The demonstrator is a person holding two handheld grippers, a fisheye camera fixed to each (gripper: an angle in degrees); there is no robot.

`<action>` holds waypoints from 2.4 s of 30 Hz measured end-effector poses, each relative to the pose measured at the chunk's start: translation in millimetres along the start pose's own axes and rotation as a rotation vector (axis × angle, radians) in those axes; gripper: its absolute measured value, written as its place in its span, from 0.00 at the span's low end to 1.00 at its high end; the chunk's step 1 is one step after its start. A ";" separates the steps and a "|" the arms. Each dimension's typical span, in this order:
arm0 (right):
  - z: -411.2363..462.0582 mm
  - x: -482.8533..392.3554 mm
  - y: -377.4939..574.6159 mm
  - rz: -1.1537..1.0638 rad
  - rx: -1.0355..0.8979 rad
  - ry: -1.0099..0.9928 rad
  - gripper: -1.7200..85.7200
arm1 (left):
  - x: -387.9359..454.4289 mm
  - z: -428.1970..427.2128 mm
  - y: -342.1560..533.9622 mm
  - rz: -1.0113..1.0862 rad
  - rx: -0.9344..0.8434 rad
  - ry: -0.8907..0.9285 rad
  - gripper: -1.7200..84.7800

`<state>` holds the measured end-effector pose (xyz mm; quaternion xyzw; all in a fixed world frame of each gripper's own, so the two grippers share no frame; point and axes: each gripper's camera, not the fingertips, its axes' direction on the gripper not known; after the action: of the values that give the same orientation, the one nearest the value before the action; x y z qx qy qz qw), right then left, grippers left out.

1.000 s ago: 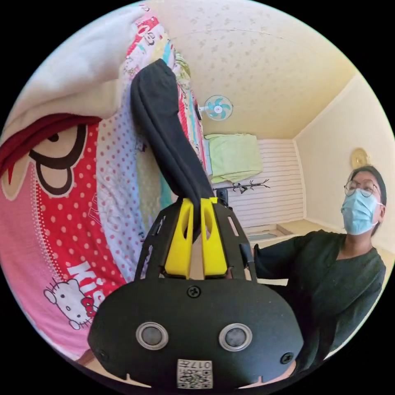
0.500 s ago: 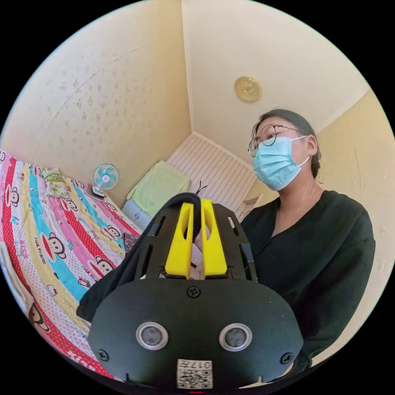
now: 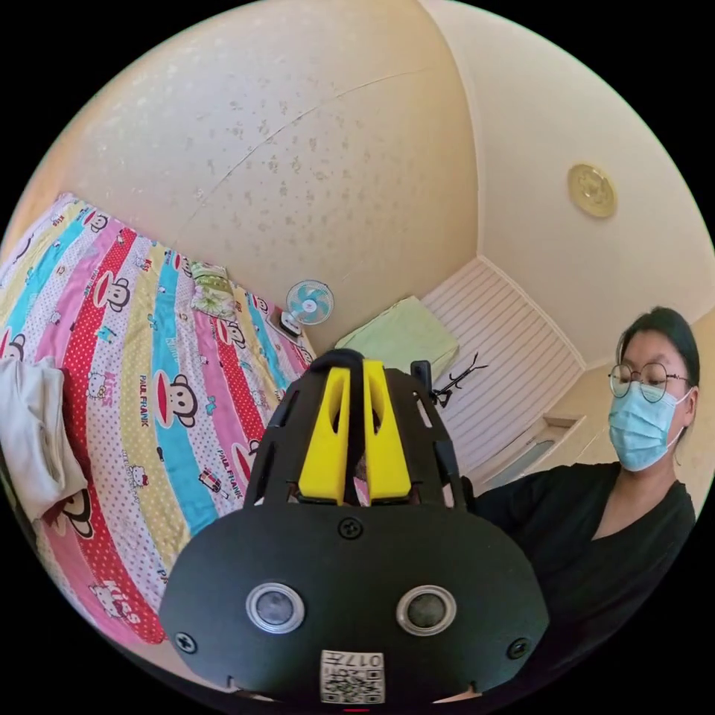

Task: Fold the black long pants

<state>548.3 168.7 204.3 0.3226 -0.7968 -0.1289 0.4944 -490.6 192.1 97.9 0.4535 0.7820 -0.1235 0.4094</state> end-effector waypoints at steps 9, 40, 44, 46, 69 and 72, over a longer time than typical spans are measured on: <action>77.1 142.3 177.8 0.160 -0.255 0.242 0.04 | -128.0 103.0 187.3 -0.276 -0.277 -0.277 0.08; 85.1 307.9 329.9 0.778 -0.206 0.013 0.11 | -245.4 126.4 318.3 -0.749 -0.494 -0.242 0.12; 79.1 229.7 290.0 0.664 -0.273 -0.024 0.10 | -209.2 76.5 280.5 -0.648 -0.566 -0.117 0.12; 84.4 195.5 264.7 0.621 -0.251 -0.068 0.10 | -187.3 29.9 243.0 -0.606 -0.517 -0.056 0.12; 477.3 229.8 -79.4 0.552 -0.594 0.275 0.12 | -337.2 -278.7 -32.5 -0.632 -0.248 -0.761 0.11; 425.2 269.3 44.4 0.773 -0.681 0.412 0.08 | -391.7 -260.9 66.7 -0.721 -0.499 -0.790 0.04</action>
<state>79.2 -18.7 214.2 -0.1530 -0.6572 -0.1226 0.7278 -475.1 138.4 569.9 -0.0315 0.6804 -0.2270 0.6961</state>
